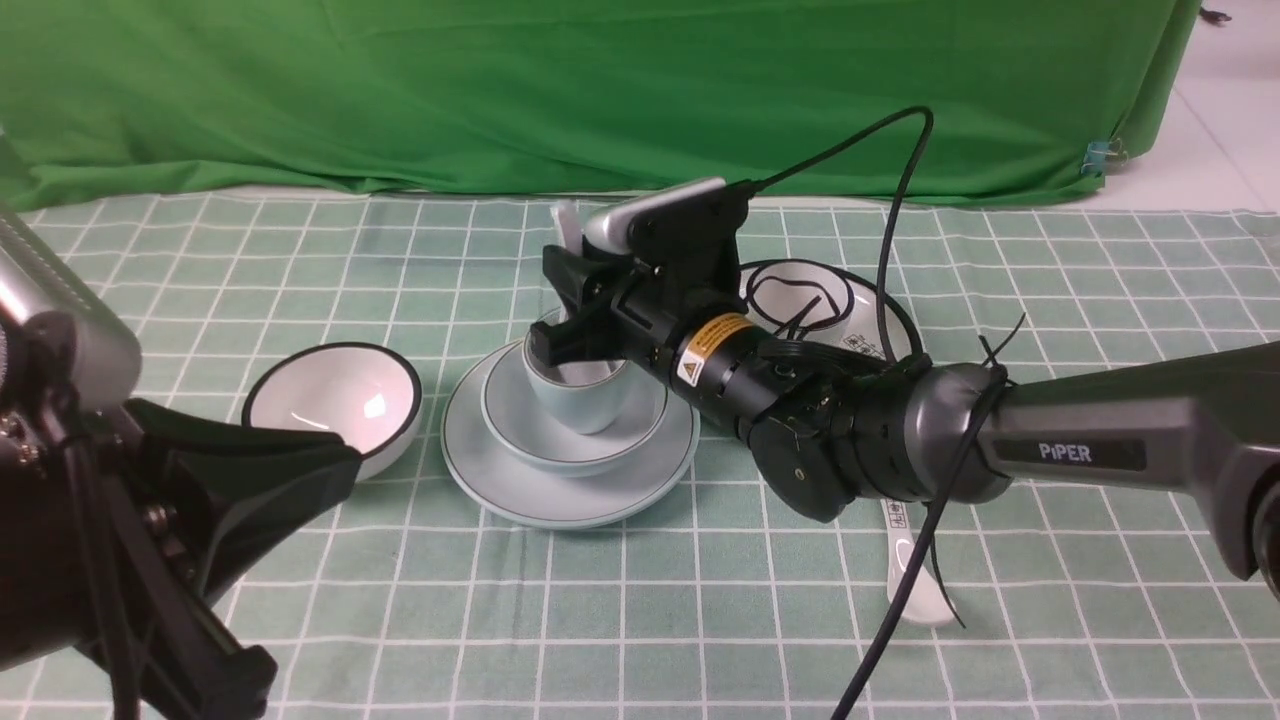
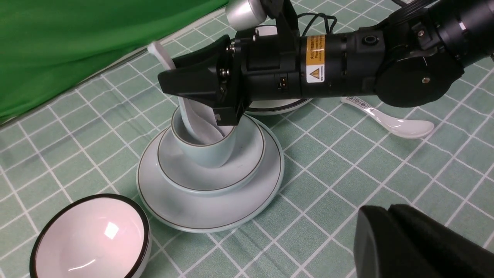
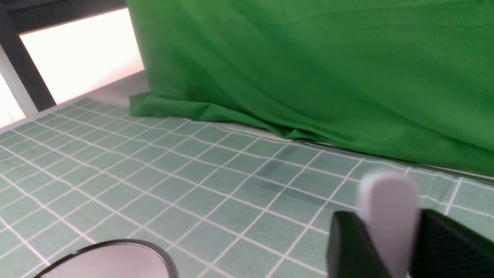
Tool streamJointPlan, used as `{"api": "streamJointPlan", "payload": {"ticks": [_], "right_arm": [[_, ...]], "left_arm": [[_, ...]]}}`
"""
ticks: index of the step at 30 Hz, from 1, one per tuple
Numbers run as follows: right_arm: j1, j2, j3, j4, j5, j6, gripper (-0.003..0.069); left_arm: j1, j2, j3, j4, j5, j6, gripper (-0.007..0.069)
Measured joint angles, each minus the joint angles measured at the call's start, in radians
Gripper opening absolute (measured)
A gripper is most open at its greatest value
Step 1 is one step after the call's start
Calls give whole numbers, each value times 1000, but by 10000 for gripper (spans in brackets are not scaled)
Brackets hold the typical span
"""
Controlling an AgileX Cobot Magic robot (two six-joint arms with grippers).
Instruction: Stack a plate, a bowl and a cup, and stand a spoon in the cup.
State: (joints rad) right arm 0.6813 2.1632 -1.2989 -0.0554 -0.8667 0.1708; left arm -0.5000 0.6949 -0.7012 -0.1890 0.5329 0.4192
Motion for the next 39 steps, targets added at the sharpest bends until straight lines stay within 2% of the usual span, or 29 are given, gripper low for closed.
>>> {"api": "streamJointPlan", "payload": {"ticks": [4, 11, 18, 21, 23, 24, 29, 33, 39], "right_arm": [[0, 0, -1, 0, 1, 0, 365], [0, -87, 31, 0, 62, 0, 414], [0, -395, 162, -1, 316, -28, 440], [0, -566, 220, -2, 556, -42, 407], [0, -697, 251, -2, 776, -77, 339], [0, -718, 257, -2, 812, -84, 324], [0, -944, 340, -1, 1205, -116, 129], [0, -1041, 404, -1, 1313, -115, 78], [0, -1174, 468, 0, 1435, -107, 69]], "left_arm": [[0, 0, 0, 1, -1, 0, 10], [0, 0, 0, 2, -11, 0, 10], [0, -16, 0, -47, -68, 2, 10], [0, -72, 3, -65, -76, 14, 10], [0, -139, 22, -70, -102, 19, 10], [0, -147, 22, -71, -105, 19, 10], [0, -377, 167, -99, -210, 20, 10], [0, -507, 268, -102, -257, 20, 10], [0, -581, 339, -102, -263, 20, 11]]}}
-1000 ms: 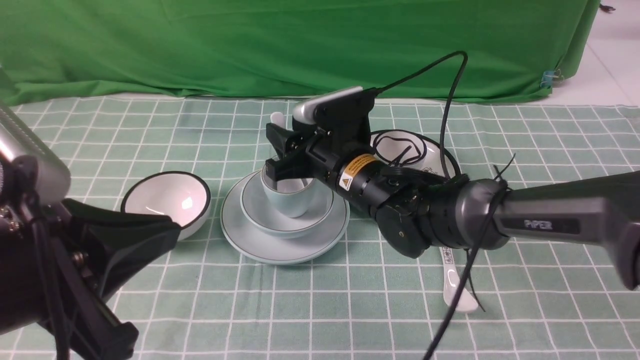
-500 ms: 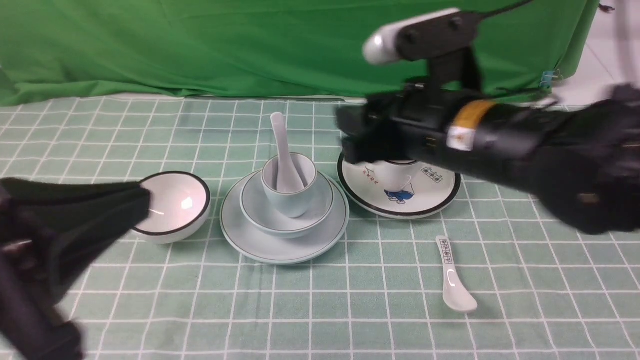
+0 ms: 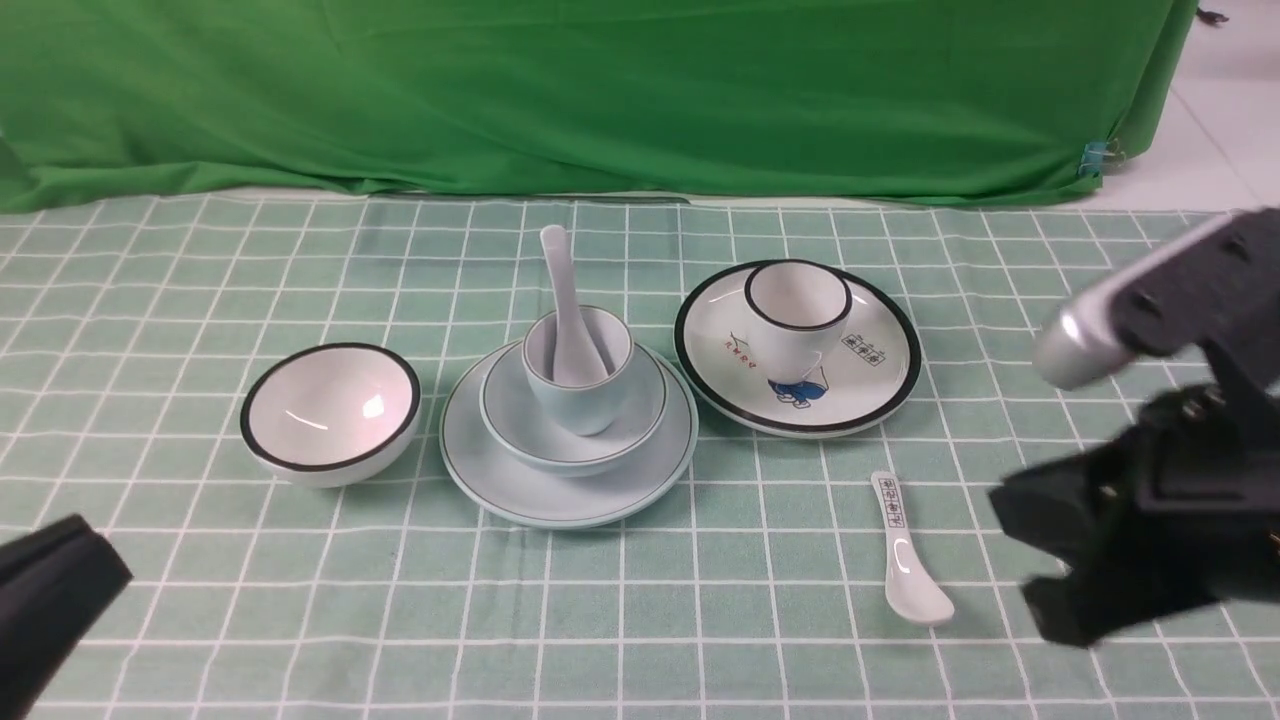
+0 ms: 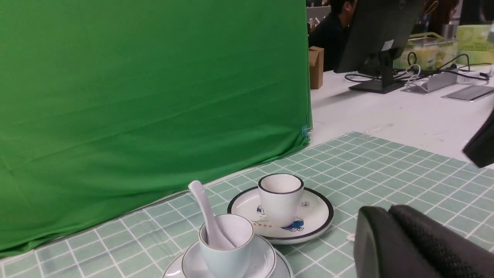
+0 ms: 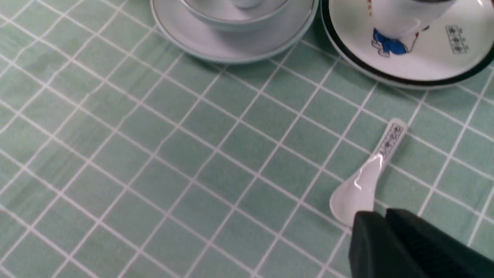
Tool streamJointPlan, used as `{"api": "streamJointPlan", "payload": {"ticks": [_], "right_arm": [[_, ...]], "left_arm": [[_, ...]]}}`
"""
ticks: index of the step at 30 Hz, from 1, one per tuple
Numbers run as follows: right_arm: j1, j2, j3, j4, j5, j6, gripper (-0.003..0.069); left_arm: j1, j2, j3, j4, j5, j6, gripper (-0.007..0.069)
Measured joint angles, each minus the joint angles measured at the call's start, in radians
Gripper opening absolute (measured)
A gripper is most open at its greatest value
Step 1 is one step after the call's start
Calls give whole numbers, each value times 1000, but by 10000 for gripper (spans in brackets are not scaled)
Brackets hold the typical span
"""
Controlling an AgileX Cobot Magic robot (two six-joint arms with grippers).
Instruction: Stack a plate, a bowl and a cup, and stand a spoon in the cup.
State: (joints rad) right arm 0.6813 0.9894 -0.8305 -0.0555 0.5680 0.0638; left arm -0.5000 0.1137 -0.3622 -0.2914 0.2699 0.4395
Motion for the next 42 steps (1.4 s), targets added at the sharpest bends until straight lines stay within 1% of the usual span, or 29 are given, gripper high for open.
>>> {"api": "streamJointPlan", "payload": {"ticks": [3, 19, 21, 22, 24, 25, 27, 30, 31, 32, 34, 35, 37, 39, 41, 42], "right_arm": [[0, -36, 0, 0, 29, 2, 69], [-5, -50, 0, -1, 33, 3, 87], [-49, -60, 1, 3, 47, 3, 67], [-80, -73, 9, 3, 48, -4, 42], [-126, -105, 33, 7, 37, -33, 22], [-165, -148, 67, 9, 4, -70, 18], [-225, -202, 124, 10, -48, -89, 17], [-338, -337, 287, 10, -198, -102, 17], [-361, -370, 328, 10, -253, -103, 17], [-412, -447, 439, 10, -344, -104, 17], [-483, -591, 586, 10, -456, -99, 17], [-511, -639, 634, 10, -477, -91, 17], [-554, -744, 738, 11, -499, -64, 17], [-571, -797, 780, 11, -506, -50, 17], [-593, -929, 832, 11, -482, -36, 17], [-594, -936, 832, 11, -477, -36, 17]], "left_arm": [[0, 0, 14, 0, 4, 0, 11], [0, 1, 20, 26, 9, 1, 11], [0, 1, 20, 26, 9, 1, 11], [0, 1, 20, 26, 9, 1, 11], [0, 1, 20, 26, 9, 1, 11], [0, 1, 20, 26, 9, 1, 11], [0, 1, 20, 26, 9, 1, 11], [0, 1, 20, 26, 9, 1, 11], [0, 1, 20, 26, 9, 1, 11], [0, 1, 20, 26, 9, 1, 11], [0, 1, 20, 26, 9, 1, 11], [0, 1, 20, 26, 9, 1, 11], [0, 1, 20, 26, 9, 1, 11], [0, 1, 20, 26, 9, 1, 11], [0, 1, 20, 26, 9, 1, 11], [0, 1, 20, 26, 9, 1, 11]]}}
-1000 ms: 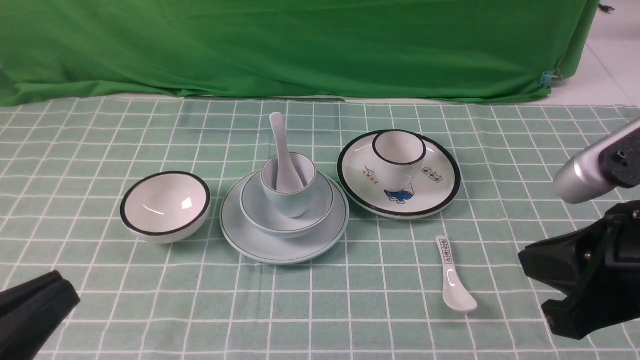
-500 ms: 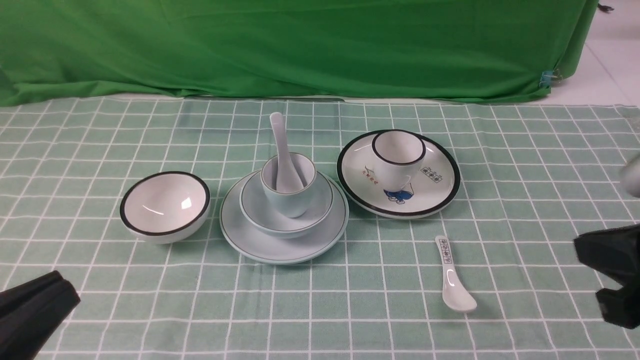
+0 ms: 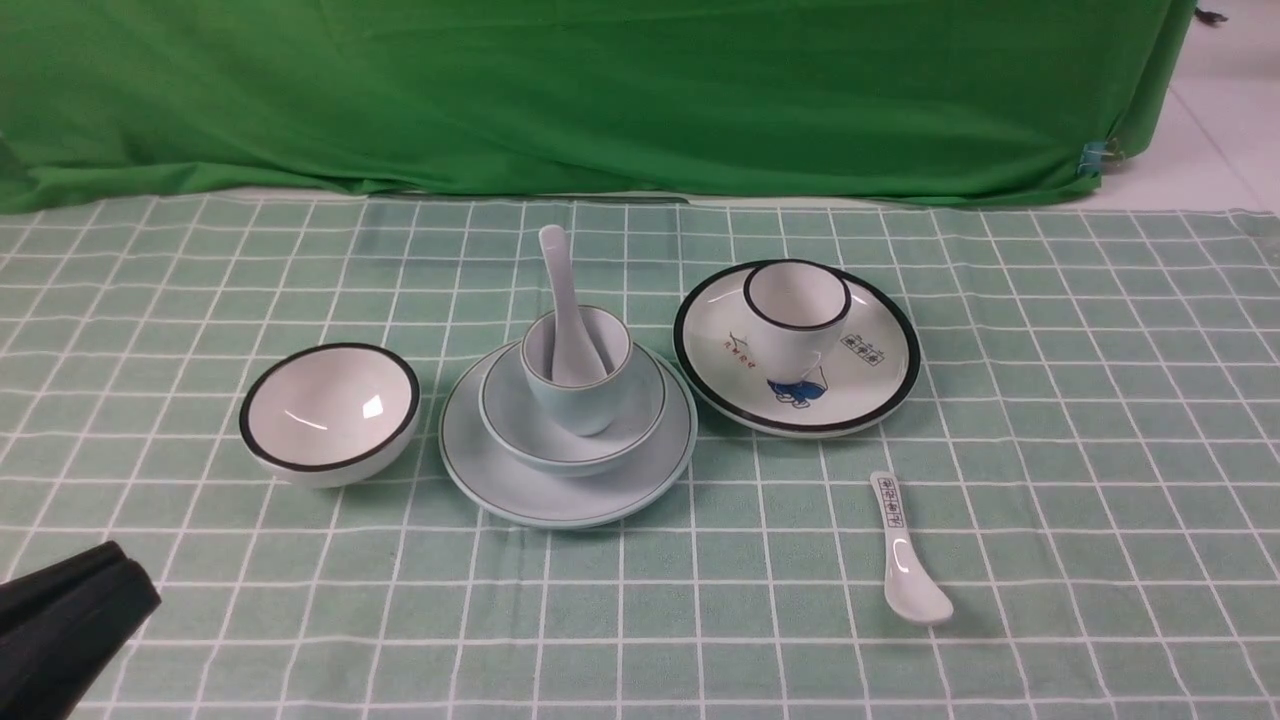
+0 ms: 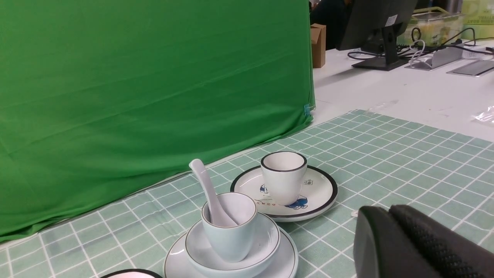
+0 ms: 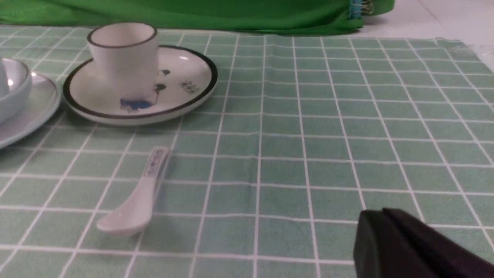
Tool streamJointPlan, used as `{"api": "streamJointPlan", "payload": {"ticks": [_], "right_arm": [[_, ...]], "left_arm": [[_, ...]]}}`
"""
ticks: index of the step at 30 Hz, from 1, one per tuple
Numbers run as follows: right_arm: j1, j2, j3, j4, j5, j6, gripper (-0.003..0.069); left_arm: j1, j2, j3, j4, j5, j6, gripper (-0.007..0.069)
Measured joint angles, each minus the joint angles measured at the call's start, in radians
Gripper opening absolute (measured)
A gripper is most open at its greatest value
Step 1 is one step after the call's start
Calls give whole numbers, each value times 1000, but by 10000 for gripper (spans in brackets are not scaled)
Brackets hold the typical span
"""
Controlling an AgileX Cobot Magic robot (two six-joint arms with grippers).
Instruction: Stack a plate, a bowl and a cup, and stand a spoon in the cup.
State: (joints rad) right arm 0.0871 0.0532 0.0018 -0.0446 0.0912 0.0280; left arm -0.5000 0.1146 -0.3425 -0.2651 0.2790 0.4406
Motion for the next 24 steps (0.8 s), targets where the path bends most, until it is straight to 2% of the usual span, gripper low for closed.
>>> {"api": "streamJointPlan", "payload": {"ticks": [5, 24], "right_arm": [[-4, -52, 4, -6, 140, 6, 17], [-4, -52, 4, -7, 150, -37, 34]], "left_arm": [[0, 6, 1, 1, 4, 0, 11], [0, 6, 1, 1, 10, 0, 13]]}}
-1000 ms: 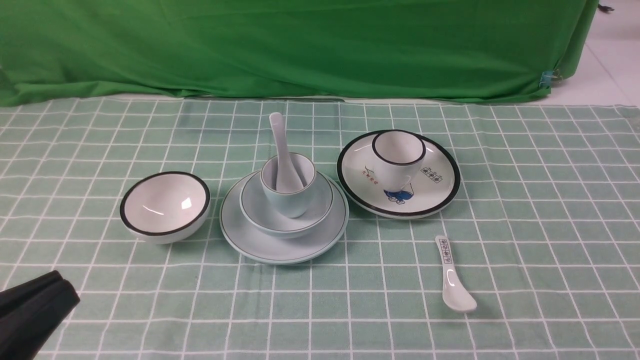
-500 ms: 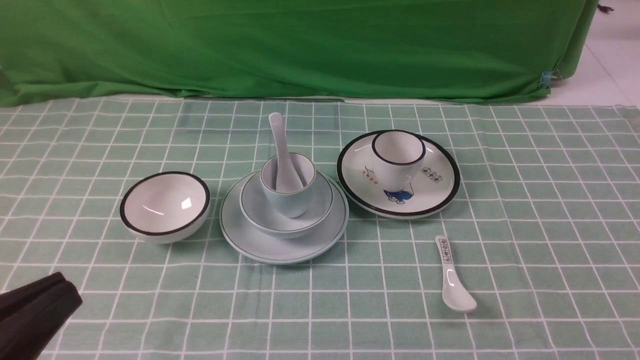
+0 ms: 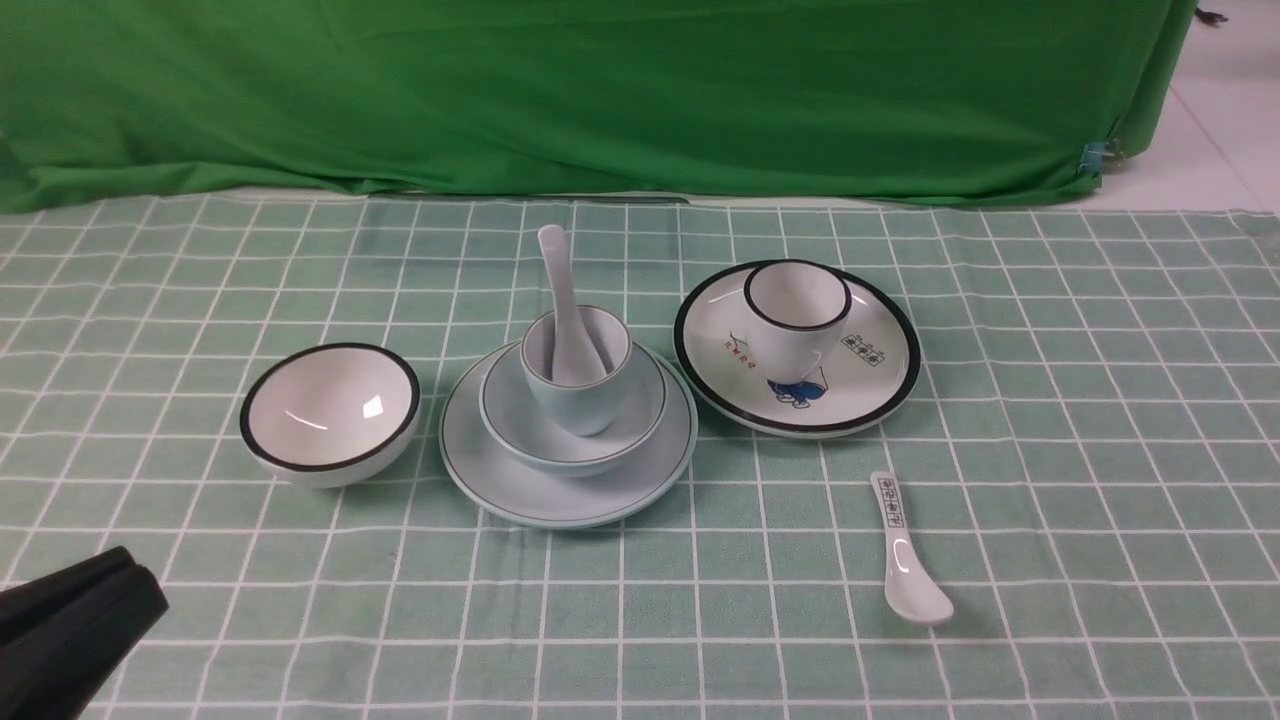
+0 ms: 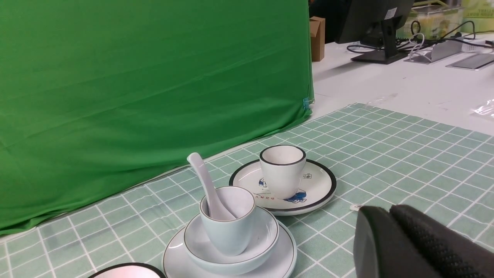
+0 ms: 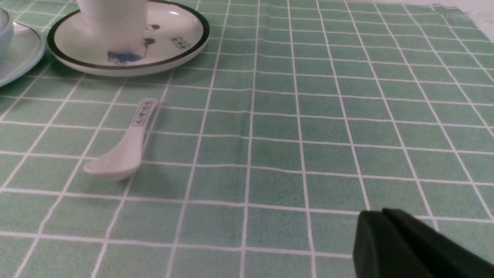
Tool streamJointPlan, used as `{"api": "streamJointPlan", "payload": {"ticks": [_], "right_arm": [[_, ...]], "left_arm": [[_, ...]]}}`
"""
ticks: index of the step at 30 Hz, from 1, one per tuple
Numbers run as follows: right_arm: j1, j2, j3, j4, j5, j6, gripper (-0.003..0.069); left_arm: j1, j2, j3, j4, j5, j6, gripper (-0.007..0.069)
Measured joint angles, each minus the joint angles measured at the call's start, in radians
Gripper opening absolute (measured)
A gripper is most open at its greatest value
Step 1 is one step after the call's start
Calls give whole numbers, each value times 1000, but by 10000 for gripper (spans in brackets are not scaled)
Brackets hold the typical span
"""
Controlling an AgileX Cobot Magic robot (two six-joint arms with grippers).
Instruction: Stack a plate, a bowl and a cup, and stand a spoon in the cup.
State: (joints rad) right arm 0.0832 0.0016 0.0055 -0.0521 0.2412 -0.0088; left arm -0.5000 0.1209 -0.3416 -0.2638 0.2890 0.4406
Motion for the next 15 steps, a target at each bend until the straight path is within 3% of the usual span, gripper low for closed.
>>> {"api": "streamJointPlan", "payload": {"ticks": [15], "right_arm": [[0, 0, 0, 0, -1, 9, 65]], "left_arm": [[0, 0, 0, 0, 0, 2, 13]]}}
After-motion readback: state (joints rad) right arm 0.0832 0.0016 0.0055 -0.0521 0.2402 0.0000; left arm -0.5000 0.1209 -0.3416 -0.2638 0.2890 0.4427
